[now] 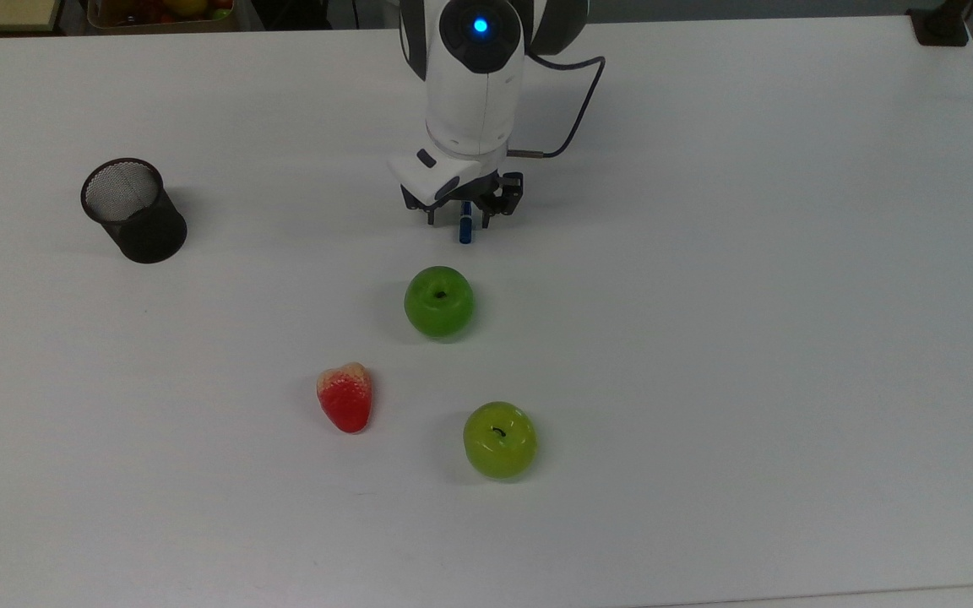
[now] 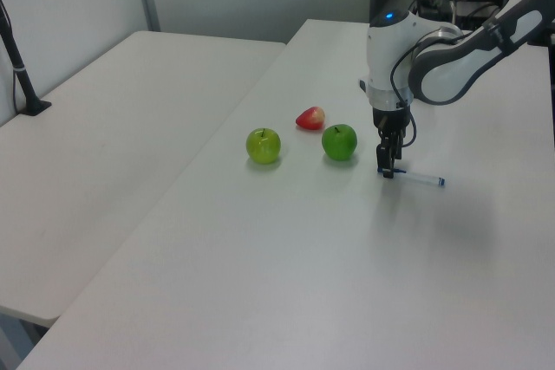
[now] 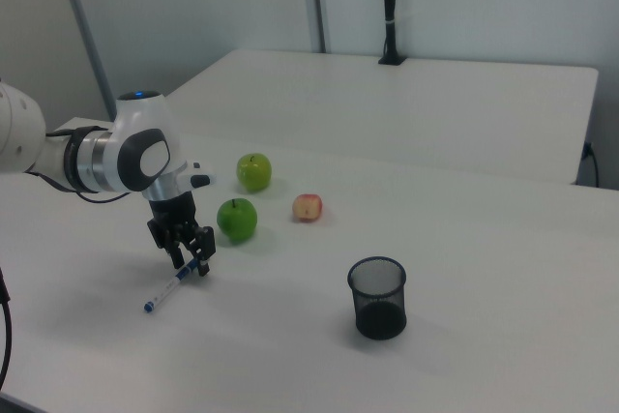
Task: Place marker
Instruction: 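Lift the grasped marker up off the table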
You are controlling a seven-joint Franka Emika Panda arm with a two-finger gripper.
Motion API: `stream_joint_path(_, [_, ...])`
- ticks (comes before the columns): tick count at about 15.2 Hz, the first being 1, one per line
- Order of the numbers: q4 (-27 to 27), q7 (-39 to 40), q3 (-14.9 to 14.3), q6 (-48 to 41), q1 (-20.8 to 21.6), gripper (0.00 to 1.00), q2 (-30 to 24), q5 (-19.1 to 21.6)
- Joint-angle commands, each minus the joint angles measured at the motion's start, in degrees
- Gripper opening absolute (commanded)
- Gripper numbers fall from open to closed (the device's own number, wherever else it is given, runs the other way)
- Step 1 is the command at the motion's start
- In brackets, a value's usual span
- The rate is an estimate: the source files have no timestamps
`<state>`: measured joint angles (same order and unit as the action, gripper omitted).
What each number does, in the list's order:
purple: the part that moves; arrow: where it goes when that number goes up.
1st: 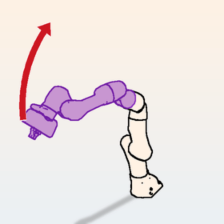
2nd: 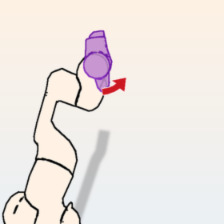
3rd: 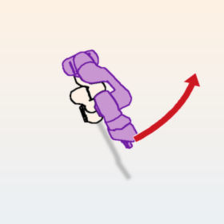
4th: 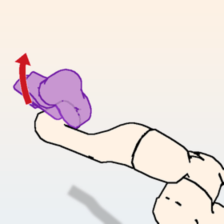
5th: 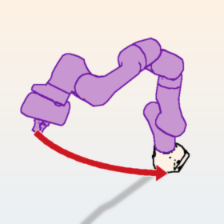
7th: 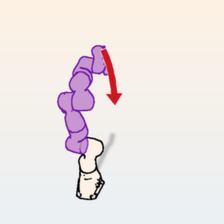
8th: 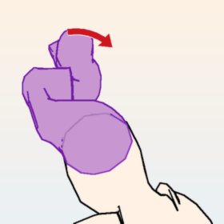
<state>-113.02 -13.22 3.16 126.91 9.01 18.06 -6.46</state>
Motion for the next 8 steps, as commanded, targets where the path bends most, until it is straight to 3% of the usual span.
stream_joint_path(1, [-0.7,-2.1,-0.3,1.8,0.7,0.43,0.0,-1.2])
stream_joint_path(5, [-0.6,-2.1,-0.3,1.8,0.9,0.20,0.1,-1.1])
stream_joint_path(8, [-0.4,-2.9,-0.3,1.6,0.9,0.12,0.0,-1.2])
